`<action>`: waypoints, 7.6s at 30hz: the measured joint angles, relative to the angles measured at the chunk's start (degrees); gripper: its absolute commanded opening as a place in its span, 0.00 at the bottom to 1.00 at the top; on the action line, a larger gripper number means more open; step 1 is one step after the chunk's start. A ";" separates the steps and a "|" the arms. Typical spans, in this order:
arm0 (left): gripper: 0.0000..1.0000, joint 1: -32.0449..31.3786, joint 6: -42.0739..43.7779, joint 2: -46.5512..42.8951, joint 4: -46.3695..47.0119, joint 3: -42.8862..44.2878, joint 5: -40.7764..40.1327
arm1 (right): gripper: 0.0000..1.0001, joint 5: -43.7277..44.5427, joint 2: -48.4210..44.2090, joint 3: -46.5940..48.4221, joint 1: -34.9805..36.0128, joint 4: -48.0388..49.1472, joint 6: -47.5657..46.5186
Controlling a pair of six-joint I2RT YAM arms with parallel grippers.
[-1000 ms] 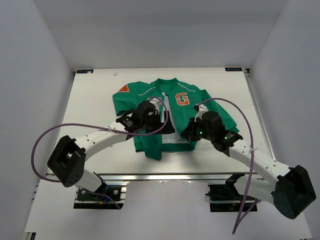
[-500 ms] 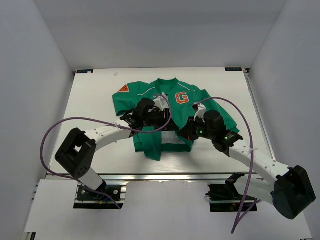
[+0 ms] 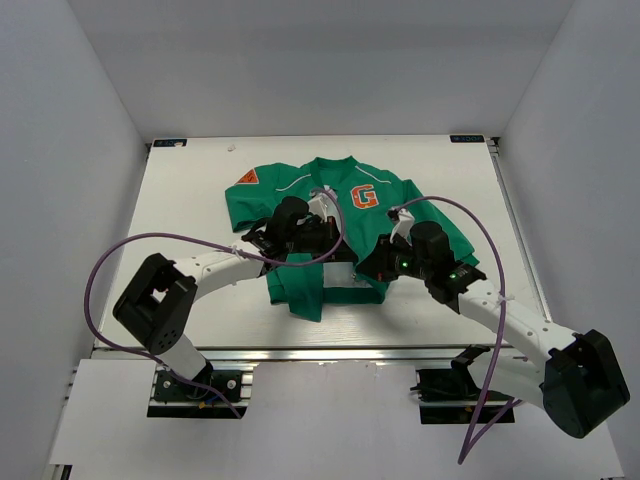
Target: Zip up the jacket
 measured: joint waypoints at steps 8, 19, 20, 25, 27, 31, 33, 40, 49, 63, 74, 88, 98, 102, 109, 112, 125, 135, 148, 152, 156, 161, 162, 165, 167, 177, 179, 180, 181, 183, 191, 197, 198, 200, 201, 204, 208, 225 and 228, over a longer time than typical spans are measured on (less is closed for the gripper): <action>0.00 0.00 -1.97 0.02 3.65 -1.92 1.29 | 0.32 -1.70 -0.04 -1.51 -0.85 0.83 2.14; 0.00 0.00 -3.48 0.02 6.82 -1.99 1.92 | 0.28 -2.93 -1.29 -3.61 -1.68 1.44 4.55; 0.00 0.00 -3.50 0.02 7.04 -2.05 1.92 | 0.29 -2.93 -1.55 -3.65 -1.73 1.64 4.61; 0.00 0.00 -3.72 0.02 7.56 -2.80 1.90 | 0.37 -2.99 -2.47 -3.72 -2.10 2.67 4.94; 0.00 0.00 -3.74 0.02 7.56 -2.86 1.90 | 0.36 -2.97 -2.71 -3.72 -2.25 2.69 4.96; 0.00 0.00 -3.82 0.02 7.58 -2.86 1.88 | 0.29 -3.02 -2.95 -3.72 -2.78 2.82 4.92; 0.00 0.00 -3.87 0.02 7.58 -2.86 1.86 | 0.29 -3.26 -3.02 -3.72 -2.86 2.82 4.94; 0.00 0.00 -3.89 0.02 7.61 -2.86 1.86 | 0.32 -4.17 -2.78 -3.72 -3.08 2.84 4.70; 0.00 0.00 -3.93 -0.02 7.69 -3.34 1.86 | 0.17 -4.85 -1.81 -3.72 -3.13 2.86 4.24; 0.66 0.00 -2.78 -0.07 5.27 -3.08 1.14 | 0.00 -6.16 -1.84 -3.72 -3.13 3.34 3.19; 0.98 -0.02 1.90 -13.22 -27.69 -3.23 -15.54 | 0.00 -2.08 -5.25 -3.69 -3.54 -2.80 2.14; 0.81 -6.93 1.25 -7.69 -42.80 -4.28 -29.00 | 0.00 1.31 -6.16 -4.33 -3.69 -6.71 1.64; 0.80 -8.24 0.70 -1.73 -43.25 -1.86 -32.59 | 0.00 3.32 -6.14 -4.48 -3.72 -8.20 1.70; 0.81 -9.05 0.24 -0.33 -43.06 -1.44 -33.09 | 0.00 3.74 -6.03 -5.14 -3.72 -8.15 1.70; 0.81 -10.78 -1.60 2.91 -44.37 1.05 -35.78 | 0.00 4.28 -5.27 -5.46 -3.72 -8.44 1.73; 0.74 -11.45 -2.91 4.96 -46.47 3.10 -37.77 | 0.00 4.44 -5.25 -5.49 -3.72 -8.44 1.75; 0.20 -14.43 -6.10 10.27 -52.30 9.14 -44.22 | 0.00 5.97 -5.25 -6.32 -3.72 -8.98 1.81; 0.00 -14.43 -4.66 5.27 -51.15 7.06 -44.74 | 0.00 3.54 -5.49 -6.34 -3.72 -7.54 1.70; 0.00 -14.40 1.44 -23.50 -31.34 -3.93 -45.00 | 0.00 -4.28 -7.98 -8.44 -4.31 3.43 3.50; 0.00 -14.40 4.83 -29.20 -22.23 -9.62 -44.94 | 0.00 -8.17 -8.59 -8.94 -4.66 8.68 4.55; 0.00 -14.40 7.23 -29.83 -16.31 -10.27 -44.92 | 0.00 -12.85 -8.52 -8.96 -5.55 13.18 5.84; 0.00 -14.38 9.86 -29.53 -9.35 -10.38 -43.28 | 0.00 -20.26 -5.31 -9.16 -7.28 20.37 9.27; 0.00 -14.40 10.45 -29.44 -8.35 -10.38 -42.91 | 0.00 -21.55 -4.35 -9.16 -7.52 21.66 9.86; 0.00 -14.34 12.50 -29.35 -5.55 -10.78 -41.40 | 0.00 -24.94 -1.92 -9.16 -8.15 24.35 11.08; 0.00 -14.16 13.86 -29.35 -4.07 -11.28 -39.95 | 0.00 -26.75 -0.92 -9.16 -8.48 25.20 11.17; 0.00 -13.03 16.11 -29.40 -2.78 -12.46 -34.49 | 0.00 -30.03 0.50 -8.74 -9.46 28.26 11.50; 0.00 -13.00 15.82 -29.35 -2.95 -12.46 -34.10 | 0.00 -30.38 0.79 -8.72 -9.60 30.05 12.13; 0.00 -13.00 15.58 -29.31 -2.99 -12.46 -33.92 | 0.00 -30.40 0.96 -8.72 -9.64 30.84 12.48; 0.00 -12.94 15.21 -29.22 -2.97 -12.46 -33.79 | 0.00 -30.42 1.22 -8.72 -9.73 31.65 12.81; 0.00 -12.83 14.43 -28.98 -2.95 -12.46 -33.68 | 0.00 -30.56 1.75 -8.74 -9.79 33.31 13.68; 0.00 -11.61 9.94 -27.45 -2.58 -12.46 -32.65 | 0.00 -31.87 3.98 -8.74 -9.88 40.44 17.18; 0.00 -10.69 7.15 -28.20 -0.74 -13.66 -31.10 | 0.00 -32.26 4.48 -8.74 -9.88 41.79 17.88; 0.00 -10.54 6.82 -28.55 -0.55 -14.08 -30.62 | 0.00 -32.24 4.46 -8.74 -9.88 41.64 17.70; 0.00 -10.40 6.29 -29.09 -0.07 -14.67 -29.94 | 0.00 -32.20 4.28 -8.81 -9.88 41.40 17.31; 0.00 -10.36 6.10 -29.33 0.11 -14.82 -29.66 | 0.00 -32.17 4.11 -8.85 -9.88 41.35 17.07; 0.00 -10.16 5.73 -29.73 0.76 -14.97 -29.09 | 0.00 -32.22 3.50 -8.87 -9.88 41.33 16.50; 0.00 -10.16 5.38 -29.81 1.18 -14.97 -28.83 | 0.00 -32.24 3.21 -8.87 -9.88 41.22 16.26; 0.00 -9.86 4.94 -30.36 1.70 -15.08 -28.57 | 0.00 -31.58 1.01 -8.87 -9.88 37.66 14.62; 0.00 -9.79 4.94 -30.32 1.84 -15.08 -28.33 | 0.00 -31.36 1.01 -8.87 -9.88 37.11 14.47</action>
